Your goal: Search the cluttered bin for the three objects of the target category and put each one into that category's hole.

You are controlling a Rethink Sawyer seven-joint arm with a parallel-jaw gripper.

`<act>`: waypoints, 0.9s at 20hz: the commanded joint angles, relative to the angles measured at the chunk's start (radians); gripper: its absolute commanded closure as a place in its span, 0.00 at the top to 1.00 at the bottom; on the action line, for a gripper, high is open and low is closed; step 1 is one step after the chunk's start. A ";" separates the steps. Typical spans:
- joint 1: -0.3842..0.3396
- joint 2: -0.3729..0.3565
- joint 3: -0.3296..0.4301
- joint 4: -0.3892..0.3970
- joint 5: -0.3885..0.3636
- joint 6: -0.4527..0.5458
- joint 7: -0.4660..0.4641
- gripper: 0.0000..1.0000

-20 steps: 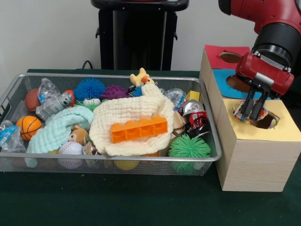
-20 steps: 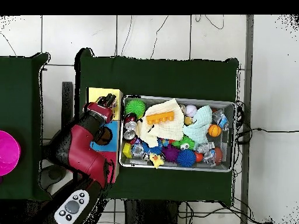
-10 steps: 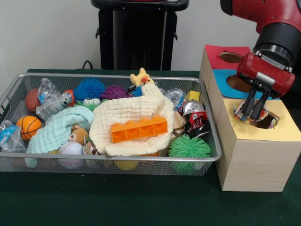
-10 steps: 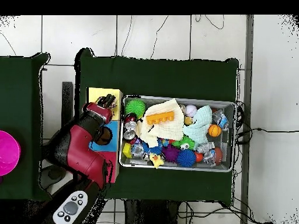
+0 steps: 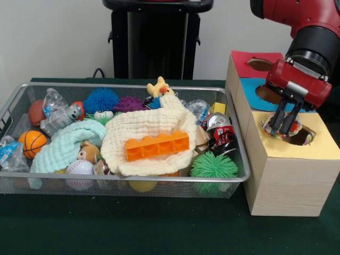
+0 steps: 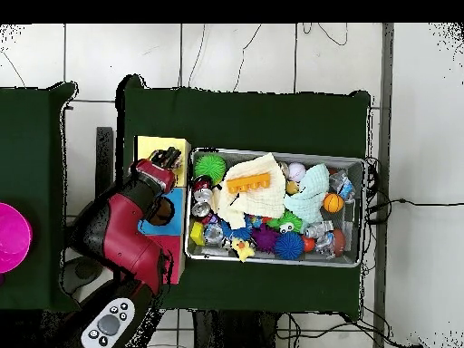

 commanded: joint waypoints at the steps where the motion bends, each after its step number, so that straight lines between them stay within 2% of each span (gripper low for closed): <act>1: 0.009 0.059 0.160 -0.010 0.070 0.003 0.222 0.00; 18: 0.036 0.080 0.153 -0.031 0.165 -0.012 0.151 0.00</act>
